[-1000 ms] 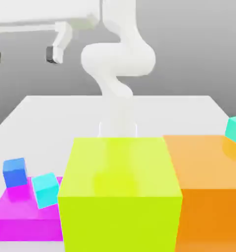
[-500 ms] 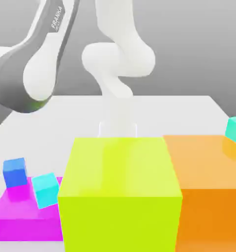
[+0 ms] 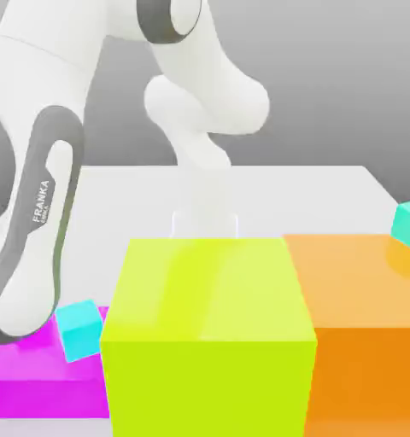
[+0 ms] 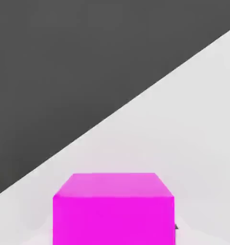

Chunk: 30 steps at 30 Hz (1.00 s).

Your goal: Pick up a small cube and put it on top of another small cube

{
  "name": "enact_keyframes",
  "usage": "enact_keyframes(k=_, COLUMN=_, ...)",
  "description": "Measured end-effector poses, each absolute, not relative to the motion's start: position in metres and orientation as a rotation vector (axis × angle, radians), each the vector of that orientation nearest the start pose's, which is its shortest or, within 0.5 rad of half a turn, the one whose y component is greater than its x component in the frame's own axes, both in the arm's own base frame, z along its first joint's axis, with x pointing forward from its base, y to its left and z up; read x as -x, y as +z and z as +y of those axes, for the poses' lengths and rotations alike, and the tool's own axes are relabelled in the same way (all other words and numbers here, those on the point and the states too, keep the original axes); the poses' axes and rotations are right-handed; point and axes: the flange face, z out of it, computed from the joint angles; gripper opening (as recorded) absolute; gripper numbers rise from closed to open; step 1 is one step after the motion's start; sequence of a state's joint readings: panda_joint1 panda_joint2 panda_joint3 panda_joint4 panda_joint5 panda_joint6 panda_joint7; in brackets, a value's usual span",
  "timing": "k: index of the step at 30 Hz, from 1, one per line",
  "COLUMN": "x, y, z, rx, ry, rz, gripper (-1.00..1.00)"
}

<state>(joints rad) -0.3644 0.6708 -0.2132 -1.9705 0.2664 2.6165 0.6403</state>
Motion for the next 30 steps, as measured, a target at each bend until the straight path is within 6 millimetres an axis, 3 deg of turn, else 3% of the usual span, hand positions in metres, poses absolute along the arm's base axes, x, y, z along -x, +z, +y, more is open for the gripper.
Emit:
enact_keyframes(k=4, x=-0.504, y=0.185, z=-0.334, rx=2.385, ry=0.001, rz=2.037, gripper=-1.00)
enact_keyframes(k=12, x=-0.486, y=0.240, z=-0.292, rx=2.017, ry=0.039, rz=2.303, gripper=-1.00)
enact_keyframes(k=22, x=-0.451, y=0.297, z=-0.232, rx=1.573, ry=0.066, rz=2.614, gripper=-1.00)
enact_keyframes(k=30, x=-0.412, y=0.323, z=-0.189, rx=1.205, ry=0.027, rz=2.870, gripper=-1.00)
